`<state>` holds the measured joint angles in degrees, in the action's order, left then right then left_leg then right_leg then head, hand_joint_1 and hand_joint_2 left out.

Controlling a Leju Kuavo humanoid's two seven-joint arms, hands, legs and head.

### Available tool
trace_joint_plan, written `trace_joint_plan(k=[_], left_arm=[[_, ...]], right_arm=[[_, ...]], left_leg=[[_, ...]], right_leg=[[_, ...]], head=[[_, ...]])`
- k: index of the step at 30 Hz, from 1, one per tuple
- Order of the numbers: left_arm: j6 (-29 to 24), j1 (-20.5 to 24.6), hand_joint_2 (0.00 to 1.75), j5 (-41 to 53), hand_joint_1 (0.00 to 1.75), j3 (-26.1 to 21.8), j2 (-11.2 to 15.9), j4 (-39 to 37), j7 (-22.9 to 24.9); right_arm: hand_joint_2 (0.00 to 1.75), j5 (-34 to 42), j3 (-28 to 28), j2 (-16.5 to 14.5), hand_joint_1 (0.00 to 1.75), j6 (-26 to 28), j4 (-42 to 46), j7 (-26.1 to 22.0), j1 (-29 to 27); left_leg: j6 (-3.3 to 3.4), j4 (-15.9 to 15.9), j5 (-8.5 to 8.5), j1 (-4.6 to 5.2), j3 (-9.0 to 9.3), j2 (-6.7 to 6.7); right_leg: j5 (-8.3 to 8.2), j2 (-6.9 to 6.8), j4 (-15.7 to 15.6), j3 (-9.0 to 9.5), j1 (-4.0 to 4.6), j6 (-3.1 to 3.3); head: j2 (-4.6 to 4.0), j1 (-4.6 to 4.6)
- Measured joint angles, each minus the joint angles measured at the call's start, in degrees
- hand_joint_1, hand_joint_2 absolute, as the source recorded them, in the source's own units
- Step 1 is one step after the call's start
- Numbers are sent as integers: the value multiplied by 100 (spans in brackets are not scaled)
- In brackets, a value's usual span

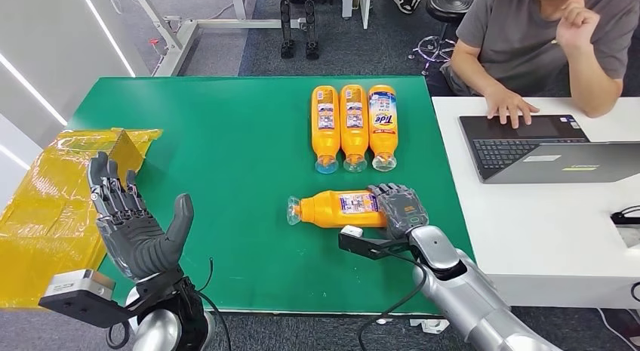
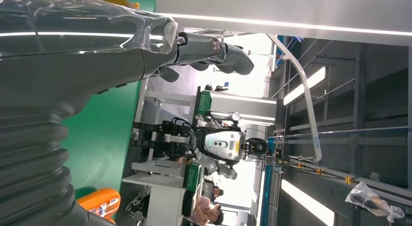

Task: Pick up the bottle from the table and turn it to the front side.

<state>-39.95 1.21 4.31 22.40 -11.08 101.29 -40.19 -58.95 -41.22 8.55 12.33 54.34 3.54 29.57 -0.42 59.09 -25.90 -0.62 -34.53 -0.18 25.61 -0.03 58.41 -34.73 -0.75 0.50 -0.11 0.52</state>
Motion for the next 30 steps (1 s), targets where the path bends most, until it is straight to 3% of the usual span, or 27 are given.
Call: trace_joint_plan(k=[30], left_arm=[[0,0,175,0,0,0,0,0,0]], right_arm=[[175,0,0,0,175,0,0,0,0]], left_leg=[[0,0,0,0,-18,0]], right_leg=[[0,0,0,-18,0,0]], head=[[0,0]])
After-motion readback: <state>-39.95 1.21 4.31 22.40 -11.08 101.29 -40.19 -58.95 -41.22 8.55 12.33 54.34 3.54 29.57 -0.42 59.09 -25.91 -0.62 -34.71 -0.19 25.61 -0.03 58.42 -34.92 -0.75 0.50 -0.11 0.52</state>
